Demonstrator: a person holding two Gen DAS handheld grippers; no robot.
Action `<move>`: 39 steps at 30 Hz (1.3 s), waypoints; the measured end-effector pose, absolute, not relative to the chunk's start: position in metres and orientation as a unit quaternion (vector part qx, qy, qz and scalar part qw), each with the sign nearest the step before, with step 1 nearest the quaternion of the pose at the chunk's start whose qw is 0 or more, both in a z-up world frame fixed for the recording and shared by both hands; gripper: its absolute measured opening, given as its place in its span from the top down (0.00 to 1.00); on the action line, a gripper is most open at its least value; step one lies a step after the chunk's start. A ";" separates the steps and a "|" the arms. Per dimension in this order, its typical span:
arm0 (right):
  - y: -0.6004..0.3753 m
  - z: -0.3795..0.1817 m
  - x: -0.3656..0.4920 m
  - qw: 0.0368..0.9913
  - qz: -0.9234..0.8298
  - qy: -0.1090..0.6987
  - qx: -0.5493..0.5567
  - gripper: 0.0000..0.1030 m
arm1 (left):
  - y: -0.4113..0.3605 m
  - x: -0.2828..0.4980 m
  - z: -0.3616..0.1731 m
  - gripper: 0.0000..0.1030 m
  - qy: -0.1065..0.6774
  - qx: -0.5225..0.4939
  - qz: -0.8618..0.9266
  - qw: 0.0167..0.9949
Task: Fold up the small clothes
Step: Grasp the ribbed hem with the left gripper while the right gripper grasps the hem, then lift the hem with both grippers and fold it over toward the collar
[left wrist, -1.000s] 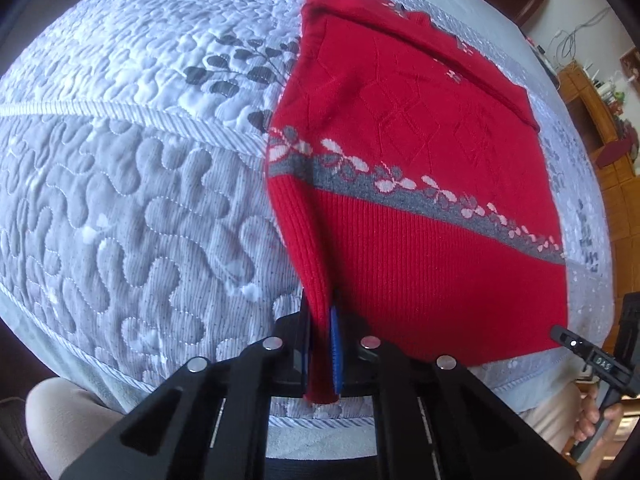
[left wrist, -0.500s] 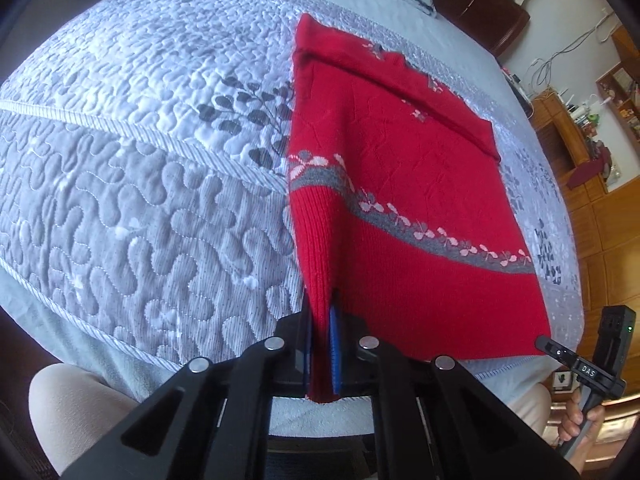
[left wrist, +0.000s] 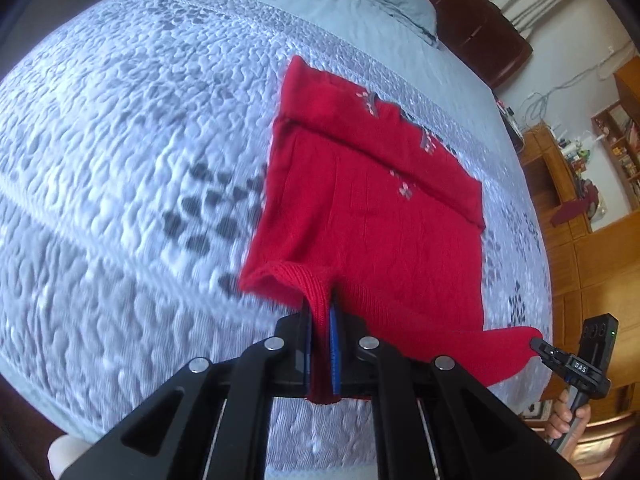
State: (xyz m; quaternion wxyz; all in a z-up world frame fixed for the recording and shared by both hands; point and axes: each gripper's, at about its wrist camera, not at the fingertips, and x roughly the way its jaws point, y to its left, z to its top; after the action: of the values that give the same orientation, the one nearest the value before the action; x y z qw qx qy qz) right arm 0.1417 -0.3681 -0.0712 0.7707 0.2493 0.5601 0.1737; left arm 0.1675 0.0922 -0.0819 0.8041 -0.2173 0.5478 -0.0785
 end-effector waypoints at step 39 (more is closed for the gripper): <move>-0.355 -0.141 0.307 0.764 0.172 0.613 0.103 0.52 | 0.062 0.307 -0.120 0.53 0.513 0.042 -0.128 0.848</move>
State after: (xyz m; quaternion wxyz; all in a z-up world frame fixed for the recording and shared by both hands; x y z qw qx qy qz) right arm 0.3073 -0.3548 -0.1411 0.7643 0.1029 0.6128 0.1723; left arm 0.3074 0.0616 -0.1203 0.8479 0.0416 0.5127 -0.1285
